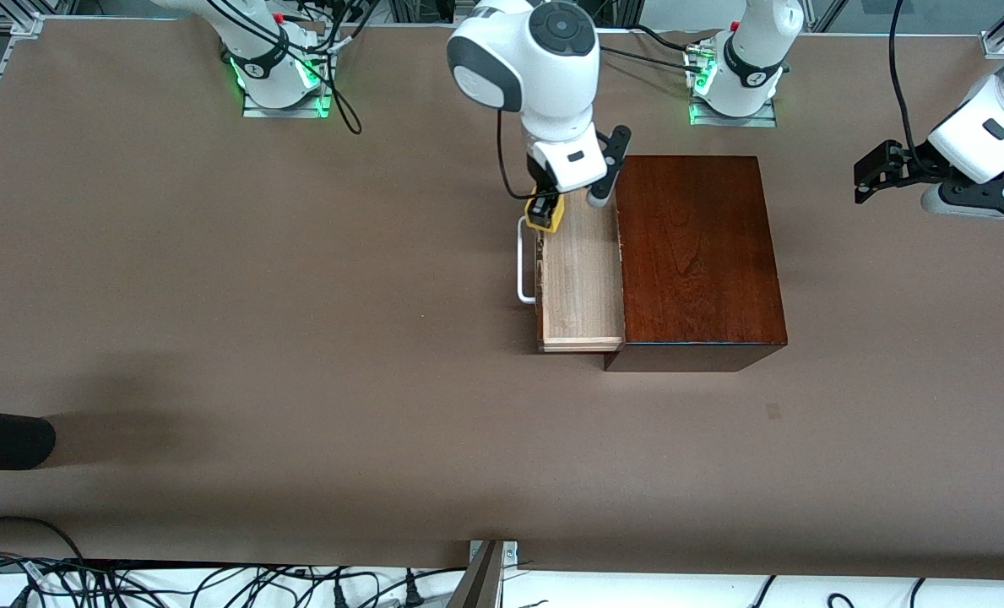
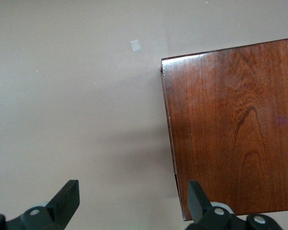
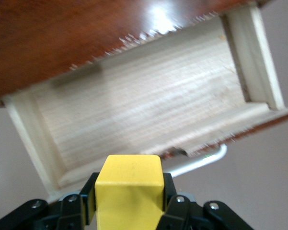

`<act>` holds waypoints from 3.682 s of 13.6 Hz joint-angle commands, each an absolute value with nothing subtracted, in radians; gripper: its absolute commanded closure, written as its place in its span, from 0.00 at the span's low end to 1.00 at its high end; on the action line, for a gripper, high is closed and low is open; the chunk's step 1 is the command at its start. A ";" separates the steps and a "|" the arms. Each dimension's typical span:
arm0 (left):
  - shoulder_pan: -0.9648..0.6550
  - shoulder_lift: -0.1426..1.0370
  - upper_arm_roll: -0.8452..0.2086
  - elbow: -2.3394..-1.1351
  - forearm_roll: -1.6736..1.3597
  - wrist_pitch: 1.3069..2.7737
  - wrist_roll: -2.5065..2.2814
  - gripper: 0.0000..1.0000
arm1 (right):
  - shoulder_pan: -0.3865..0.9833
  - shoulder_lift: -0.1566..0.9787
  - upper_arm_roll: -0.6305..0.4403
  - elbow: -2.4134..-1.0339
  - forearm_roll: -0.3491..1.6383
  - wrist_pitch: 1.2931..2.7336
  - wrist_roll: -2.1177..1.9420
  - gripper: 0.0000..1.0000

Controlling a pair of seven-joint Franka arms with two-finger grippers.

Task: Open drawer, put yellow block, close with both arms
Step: 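Carry the cube over the open drawer and lower it inside with the right gripper, then open the right gripper to release the cube and raise it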

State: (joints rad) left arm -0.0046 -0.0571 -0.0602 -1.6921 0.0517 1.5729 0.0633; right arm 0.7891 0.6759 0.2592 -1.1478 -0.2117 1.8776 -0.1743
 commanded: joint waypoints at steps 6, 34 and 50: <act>0.011 -0.038 -0.072 -1.637 0.046 1.565 0.089 0.00 | 0.888 0.773 0.245 -1.057 -0.307 1.942 -0.225 1.00; 0.011 -0.038 -0.078 -1.634 0.032 1.525 0.054 0.00 | 0.856 0.891 0.222 -1.063 -0.345 1.999 -0.480 0.58; -0.144 0.093 -0.095 -1.629 -0.101 1.451 0.296 0.00 | 0.712 0.529 0.070 -0.940 -0.244 1.566 -0.428 0.00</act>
